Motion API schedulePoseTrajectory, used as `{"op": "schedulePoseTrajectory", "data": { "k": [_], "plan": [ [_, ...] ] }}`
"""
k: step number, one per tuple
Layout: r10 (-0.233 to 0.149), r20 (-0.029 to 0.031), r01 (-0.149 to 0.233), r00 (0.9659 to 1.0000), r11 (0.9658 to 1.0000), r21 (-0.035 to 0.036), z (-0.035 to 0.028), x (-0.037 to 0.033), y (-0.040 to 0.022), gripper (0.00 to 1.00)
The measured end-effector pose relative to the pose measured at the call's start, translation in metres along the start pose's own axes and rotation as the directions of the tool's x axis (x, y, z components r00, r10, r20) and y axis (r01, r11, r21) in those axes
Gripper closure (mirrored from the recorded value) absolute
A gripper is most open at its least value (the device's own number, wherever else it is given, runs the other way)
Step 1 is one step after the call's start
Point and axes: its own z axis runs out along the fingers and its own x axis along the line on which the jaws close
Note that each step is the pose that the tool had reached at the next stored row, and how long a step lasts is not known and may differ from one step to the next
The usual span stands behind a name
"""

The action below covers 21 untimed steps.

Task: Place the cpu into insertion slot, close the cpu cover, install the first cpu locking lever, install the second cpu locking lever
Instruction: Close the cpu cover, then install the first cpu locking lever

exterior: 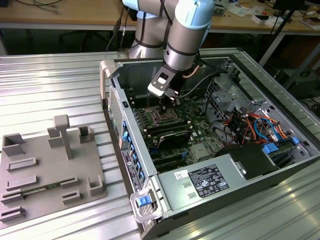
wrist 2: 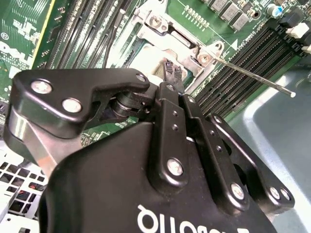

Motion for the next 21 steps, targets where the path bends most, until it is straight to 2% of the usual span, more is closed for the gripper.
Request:
{"op": "schedulePoseTrajectory", "data": {
  "k": [15,16,18,21],
  "plan": [
    [0.000,-0.0002,0.000,1.0000,1.0000,-0.0002,-0.0010,0.0000,0.0000,0.89],
    [0.000,0.0000,0.000,1.0000,1.0000,0.0000,-0.0044,-0.0001,-0.0001,0.89],
    [-0.001,0.0016,0.001,1.0000,1.0000,0.0001,-0.0207,-0.0004,-0.0004,0.89],
    [-0.001,0.0024,0.001,1.0000,1.0000,0.0002,-0.0287,-0.0006,-0.0006,0.89]
  ]
}}
